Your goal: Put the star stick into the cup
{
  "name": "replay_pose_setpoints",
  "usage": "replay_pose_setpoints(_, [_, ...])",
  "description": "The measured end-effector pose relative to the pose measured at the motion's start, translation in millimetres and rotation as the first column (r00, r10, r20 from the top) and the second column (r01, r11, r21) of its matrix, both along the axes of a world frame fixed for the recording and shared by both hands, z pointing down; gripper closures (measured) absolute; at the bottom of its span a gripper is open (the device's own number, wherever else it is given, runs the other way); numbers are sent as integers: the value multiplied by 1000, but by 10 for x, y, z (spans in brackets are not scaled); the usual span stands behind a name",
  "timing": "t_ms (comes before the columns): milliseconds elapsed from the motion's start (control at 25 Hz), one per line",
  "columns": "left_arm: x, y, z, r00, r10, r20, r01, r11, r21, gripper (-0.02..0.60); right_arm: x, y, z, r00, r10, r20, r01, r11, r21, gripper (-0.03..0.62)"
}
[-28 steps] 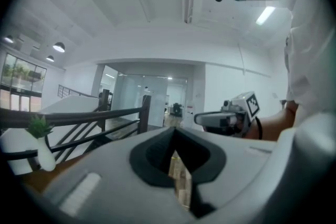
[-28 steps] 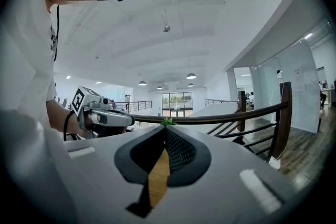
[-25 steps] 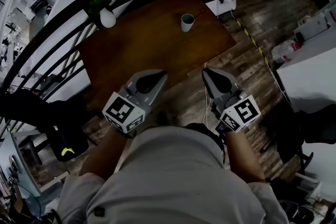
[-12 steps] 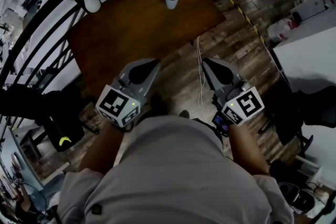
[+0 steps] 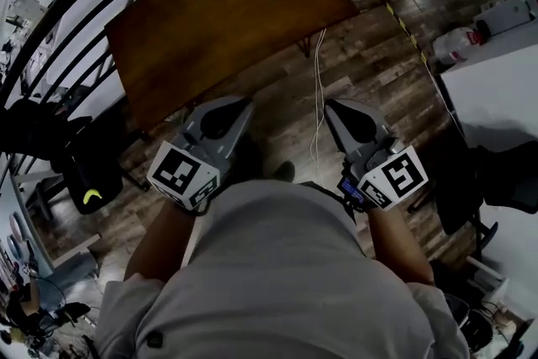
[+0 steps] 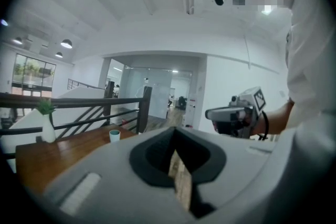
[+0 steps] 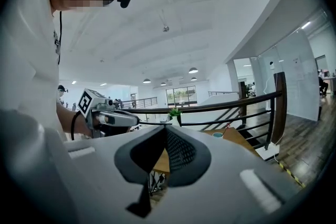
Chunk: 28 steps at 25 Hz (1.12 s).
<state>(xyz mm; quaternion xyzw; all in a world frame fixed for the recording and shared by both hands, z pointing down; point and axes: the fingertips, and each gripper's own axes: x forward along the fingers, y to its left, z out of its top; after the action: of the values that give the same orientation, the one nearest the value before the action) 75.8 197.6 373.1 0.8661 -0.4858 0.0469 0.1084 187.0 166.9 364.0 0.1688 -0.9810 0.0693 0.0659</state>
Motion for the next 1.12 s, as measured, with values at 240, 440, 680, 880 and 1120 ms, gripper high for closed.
replay_pose_setpoints(240, [328, 370, 154, 999, -33, -6, 33, 999, -18, 578, 293, 375, 135, 999, -46, -12, 45, 999, -27, 586])
replay_pose_setpoints(440, [441, 567, 286, 999, -46, -24, 45, 998, -44, 578, 417, 540, 267, 999, -42, -17, 41, 997, -59, 586])
replay_pose_setpoints(680, [466, 659, 387, 999, -44, -21, 43, 997, -63, 578, 470, 635, 327, 999, -37, -23, 35, 997, -72, 586])
replay_pose_setpoints(880, [498, 649, 361, 999, -35, -18, 34, 997, -64, 578, 513, 641, 328, 999, -34, -35, 32, 998, -58, 586])
replay_pose_setpoints(1120, [587, 652, 383, 1000, -20, -24, 19, 998, -67, 578, 550, 657, 312, 999, -32, -25, 31, 998, -56, 586])
